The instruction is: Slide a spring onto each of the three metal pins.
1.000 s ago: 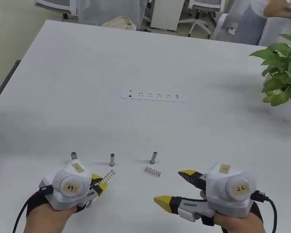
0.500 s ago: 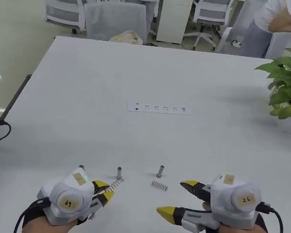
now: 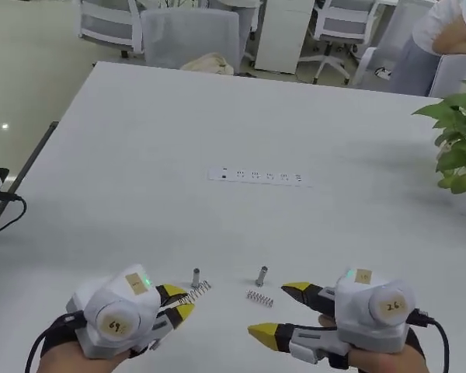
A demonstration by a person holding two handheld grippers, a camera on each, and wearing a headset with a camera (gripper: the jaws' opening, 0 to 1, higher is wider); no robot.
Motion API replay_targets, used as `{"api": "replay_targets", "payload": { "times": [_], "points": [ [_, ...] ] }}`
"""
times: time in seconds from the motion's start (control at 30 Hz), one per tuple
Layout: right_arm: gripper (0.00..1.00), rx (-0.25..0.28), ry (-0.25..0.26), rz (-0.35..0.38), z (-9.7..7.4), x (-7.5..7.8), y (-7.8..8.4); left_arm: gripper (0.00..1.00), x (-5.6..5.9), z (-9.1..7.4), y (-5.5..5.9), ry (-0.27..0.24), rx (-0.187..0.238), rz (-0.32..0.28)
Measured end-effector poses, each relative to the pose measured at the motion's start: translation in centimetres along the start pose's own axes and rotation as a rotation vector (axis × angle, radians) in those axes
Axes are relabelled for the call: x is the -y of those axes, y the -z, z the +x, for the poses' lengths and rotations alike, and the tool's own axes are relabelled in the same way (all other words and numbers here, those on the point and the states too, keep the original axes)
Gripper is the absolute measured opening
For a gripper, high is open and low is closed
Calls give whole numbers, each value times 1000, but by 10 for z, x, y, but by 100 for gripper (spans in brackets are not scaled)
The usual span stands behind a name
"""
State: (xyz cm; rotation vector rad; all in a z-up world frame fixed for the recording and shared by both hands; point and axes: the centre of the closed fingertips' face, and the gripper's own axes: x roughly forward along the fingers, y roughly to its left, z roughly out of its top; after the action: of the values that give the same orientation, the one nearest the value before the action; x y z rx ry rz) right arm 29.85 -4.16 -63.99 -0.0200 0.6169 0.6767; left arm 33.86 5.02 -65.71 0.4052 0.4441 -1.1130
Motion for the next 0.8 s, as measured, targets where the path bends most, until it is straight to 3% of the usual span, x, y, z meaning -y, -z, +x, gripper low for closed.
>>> {"api": "replay_targets", "payload": {
  "times": [0.27,0.6,0.8],
  "points": [
    [53,-21,-71,-47,10,-7,-6,2,9,0,-9,22,10,28],
    [49,-12,-113,-62,20,-7,-16,2,18,4,-25,45,30,59],
    [42,-8,-152,-81,23,-13,-19,2,27,6,-30,68,32,88]
  ]
}}
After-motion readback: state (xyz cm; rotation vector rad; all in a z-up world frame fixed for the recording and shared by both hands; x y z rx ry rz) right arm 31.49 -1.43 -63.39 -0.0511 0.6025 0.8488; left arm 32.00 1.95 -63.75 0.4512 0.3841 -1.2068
